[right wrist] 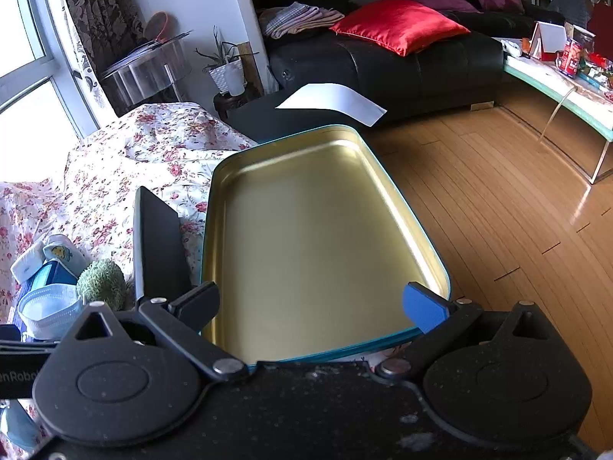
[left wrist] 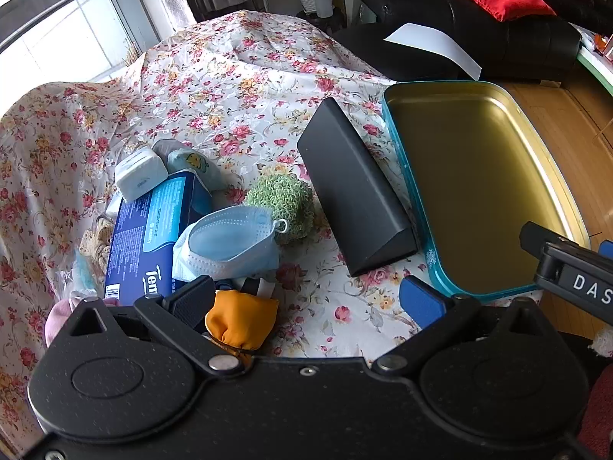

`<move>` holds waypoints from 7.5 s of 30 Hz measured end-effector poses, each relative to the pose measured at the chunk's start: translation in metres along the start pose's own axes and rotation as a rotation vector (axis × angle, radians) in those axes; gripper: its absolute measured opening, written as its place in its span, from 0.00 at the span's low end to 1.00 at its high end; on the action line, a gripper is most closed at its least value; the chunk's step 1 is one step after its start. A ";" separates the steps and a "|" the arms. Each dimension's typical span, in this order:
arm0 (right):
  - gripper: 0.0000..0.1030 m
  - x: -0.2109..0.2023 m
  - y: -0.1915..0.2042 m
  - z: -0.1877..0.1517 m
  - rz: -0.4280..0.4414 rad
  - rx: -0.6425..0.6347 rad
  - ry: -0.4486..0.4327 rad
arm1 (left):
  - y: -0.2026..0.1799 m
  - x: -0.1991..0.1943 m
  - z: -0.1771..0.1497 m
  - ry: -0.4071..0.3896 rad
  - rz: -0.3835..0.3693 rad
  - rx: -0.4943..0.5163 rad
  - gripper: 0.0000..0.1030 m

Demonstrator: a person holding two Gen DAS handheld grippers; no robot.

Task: Organize soft objects

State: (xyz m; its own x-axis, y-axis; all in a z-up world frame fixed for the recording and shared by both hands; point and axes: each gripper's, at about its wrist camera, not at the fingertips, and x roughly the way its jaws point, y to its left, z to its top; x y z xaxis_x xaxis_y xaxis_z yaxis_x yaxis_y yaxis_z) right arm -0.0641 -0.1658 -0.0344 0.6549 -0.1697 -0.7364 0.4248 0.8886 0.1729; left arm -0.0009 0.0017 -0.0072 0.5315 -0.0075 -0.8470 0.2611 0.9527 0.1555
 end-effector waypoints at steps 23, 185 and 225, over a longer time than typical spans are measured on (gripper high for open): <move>1.00 -0.003 0.002 0.001 0.000 -0.036 -0.010 | -0.003 -0.001 -0.006 -0.009 0.006 0.002 0.96; 1.00 0.022 0.170 -0.038 0.160 0.033 0.188 | 0.258 0.022 -0.012 -0.209 -0.116 -0.099 0.96; 0.45 -0.004 0.109 -0.039 0.312 -0.087 0.153 | 0.224 -0.007 0.001 -0.134 0.032 -0.115 0.96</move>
State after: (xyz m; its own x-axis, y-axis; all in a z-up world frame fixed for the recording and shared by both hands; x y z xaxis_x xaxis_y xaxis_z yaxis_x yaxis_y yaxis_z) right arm -0.0444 -0.0518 -0.0381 0.6408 0.1755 -0.7474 0.1601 0.9216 0.3536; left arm 0.0551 0.2147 0.0341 0.6427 -0.0098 -0.7660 0.1523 0.9816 0.1153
